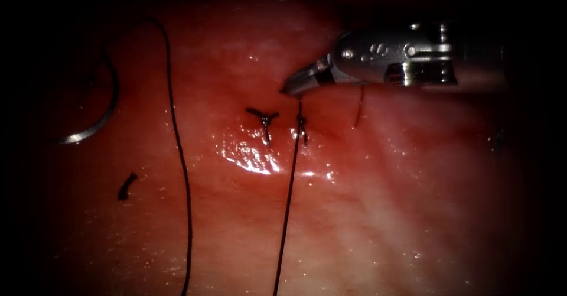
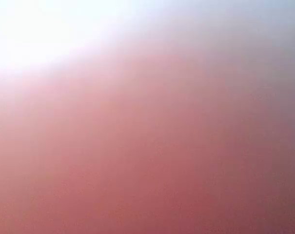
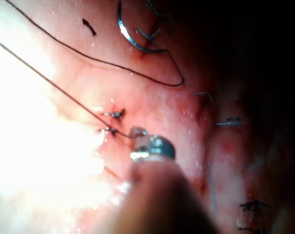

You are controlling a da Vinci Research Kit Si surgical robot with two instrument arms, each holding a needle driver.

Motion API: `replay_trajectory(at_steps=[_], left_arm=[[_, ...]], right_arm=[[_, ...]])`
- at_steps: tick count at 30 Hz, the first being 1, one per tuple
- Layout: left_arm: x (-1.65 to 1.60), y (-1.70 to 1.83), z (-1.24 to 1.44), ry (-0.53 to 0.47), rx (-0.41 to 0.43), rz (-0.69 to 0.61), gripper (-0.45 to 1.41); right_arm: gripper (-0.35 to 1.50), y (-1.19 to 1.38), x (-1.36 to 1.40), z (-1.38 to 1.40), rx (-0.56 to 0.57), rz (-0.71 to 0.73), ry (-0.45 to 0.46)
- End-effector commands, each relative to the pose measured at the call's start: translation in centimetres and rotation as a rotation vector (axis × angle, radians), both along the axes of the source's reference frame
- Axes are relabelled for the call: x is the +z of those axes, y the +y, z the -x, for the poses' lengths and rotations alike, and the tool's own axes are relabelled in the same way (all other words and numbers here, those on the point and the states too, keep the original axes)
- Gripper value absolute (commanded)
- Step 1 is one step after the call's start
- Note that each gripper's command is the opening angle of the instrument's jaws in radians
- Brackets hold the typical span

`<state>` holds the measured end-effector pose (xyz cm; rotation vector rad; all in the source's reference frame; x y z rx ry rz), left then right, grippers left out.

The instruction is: Wound Closure

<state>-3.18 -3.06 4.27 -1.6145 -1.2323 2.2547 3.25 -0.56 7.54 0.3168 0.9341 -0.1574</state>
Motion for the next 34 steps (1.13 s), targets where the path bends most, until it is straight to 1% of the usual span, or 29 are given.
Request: replay_trajectory(at_steps=[1, 2, 4, 5, 7, 8, 9, 10, 13, 14, 15, 18, 19, 22, 26, 34], left_arm=[[0.03, 0.01, 0.06, 0.006, -0.012, 0.000, -0.45], [0.02, 0.03, 0.07, 0.010, -0.020, 0.002, -0.45], [0.01, 0.06, 0.07, 0.015, -0.023, 0.003, -0.45], [-0.01, 0.14, 0.08, 0.027, -0.047, 0.008, -0.45], [-0.04, 0.34, 0.09, 0.051, -0.098, 0.016, -0.45], [-0.07, 0.52, 0.07, 0.055, -0.137, 0.034, -0.45], [-0.09, 0.60, 0.06, 0.056, -0.156, 0.043, -0.45], [-0.13, 0.78, 0.02, 0.063, -0.196, 0.065, -0.45], [-0.18, 1.14, -0.03, 0.077, -0.274, 0.107, -0.45], [-0.19, 1.28, -0.05, 0.087, -0.301, 0.127, -0.45], [-0.18, 1.48, -0.08, 0.110, -0.341, 0.163, -0.45], [-0.13, 1.76, -0.13, 0.152, -0.387, 0.207, -0.45], [-0.07, 1.91, -0.18, 0.174, -0.416, 0.226, -0.45], [0.01, 2.07, -0.24, 0.191, -0.470, 0.231, -0.45], [0.16, 2.16, -0.22, 0.187, -0.469, 0.225, -0.45], [0.22, 2.21, -0.23, 0.184, -0.471, 0.224, -0.45]], right_arm=[[1.08, -0.01, 0.02, -0.08, 0.017, 0.016, -0.012], [1.16, -0.01, 0.01, -0.08, 0.033, 0.020, -0.020], [1.19, -0.01, 0.00, -0.08, 0.045, 0.018, -0.022], [1.26, 0.01, -0.01, -0.06, 0.075, 0.012, -0.027], [1.33, 0.05, -0.06, -0.01, 0.127, 0.000, -0.023], [1.35, 0.09, -0.13, 0.05, 0.177, -0.012, -0.016], [1.36, 0.11, -0.16, 0.08, 0.200, -0.018, -0.012], [1.38, 0.14, -0.25, 0.16, 0.254, -0.031, 0.002], [1.38, 0.13, -0.39, 0.27, 0.319, -0.049, 0.025], [1.38, 0.11, -0.43, 0.30, 0.335, -0.058, 0.041], [1.36, 0.02, -0.52, 0.36, 0.354, -0.069, 0.069], [1.33, -0.14, -0.60, 0.38, 0.360, -0.075, 0.088], [1.30, -0.24, -0.64, 0.40, 0.367, -0.076, 0.100], [1.28, -0.38, -0.70, 0.39, 0.377, -0.076, 0.121], [1.26, -0.51, -0.75, 0.31, 0.401, -0.075, 0.148], [1.24, -0.55, -0.75, 0.27, 0.414, -0.074, 0.164]])
